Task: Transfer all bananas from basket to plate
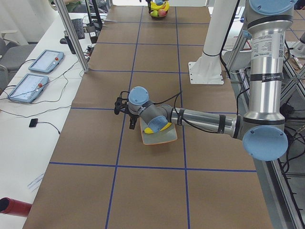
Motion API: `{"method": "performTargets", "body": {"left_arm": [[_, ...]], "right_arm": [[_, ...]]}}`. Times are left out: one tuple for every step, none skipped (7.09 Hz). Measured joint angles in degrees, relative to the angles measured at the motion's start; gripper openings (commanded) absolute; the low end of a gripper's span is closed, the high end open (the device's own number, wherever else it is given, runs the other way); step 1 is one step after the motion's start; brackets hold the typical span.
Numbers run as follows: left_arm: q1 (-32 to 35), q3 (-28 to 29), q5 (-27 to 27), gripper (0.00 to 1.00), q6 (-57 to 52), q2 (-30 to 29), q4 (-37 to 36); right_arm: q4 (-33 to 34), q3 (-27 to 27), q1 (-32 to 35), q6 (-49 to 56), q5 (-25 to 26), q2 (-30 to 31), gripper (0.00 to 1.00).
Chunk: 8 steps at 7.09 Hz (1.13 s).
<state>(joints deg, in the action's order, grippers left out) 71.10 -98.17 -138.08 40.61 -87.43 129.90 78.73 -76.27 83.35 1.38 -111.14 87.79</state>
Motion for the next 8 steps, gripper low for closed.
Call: {"method": "performTargets", "body": {"left_arm": [[0.0,0.0,0.0,1.00,0.0,0.0,0.0],[0.0,0.0,-0.1,1.00,0.0,0.1,0.0],[0.0,0.2,0.0,1.00,-0.1,0.0,0.1],[-0.1,0.5,0.0,1.00,-0.2,0.0,0.2],[-0.1,0.7,0.0,1.00,-0.2,-0.3,0.3],[-0.1,1.1,0.0,1.00,-0.1,-0.9,0.2],[-0.1,1.8,0.0,1.00,0.2,-2.0,0.0],[-0.1,2.7,0.0,1.00,1.4,-3.7,-0.1]], "right_arm": [[4.0,-2.5,2.5,2.6,0.3,-0.4,0.00],[10.0,-5.6,4.9,5.6,0.4,-1.9,0.00],[15.2,-8.4,6.2,7.2,0.2,-4.0,0.00],[17.8,-9.7,6.5,7.5,-0.6,-6.4,0.00],[19.6,-9.6,5.9,6.7,-3.2,-9.8,0.00],[21.9,-9.1,4.5,4.1,-7.7,-14.2,0.00],[23.5,-9.1,2.2,-1.0,-12.7,-18.1,0.00],[24.0,-9.9,-0.9,-7.6,-17.3,-21.1,0.00]]}}
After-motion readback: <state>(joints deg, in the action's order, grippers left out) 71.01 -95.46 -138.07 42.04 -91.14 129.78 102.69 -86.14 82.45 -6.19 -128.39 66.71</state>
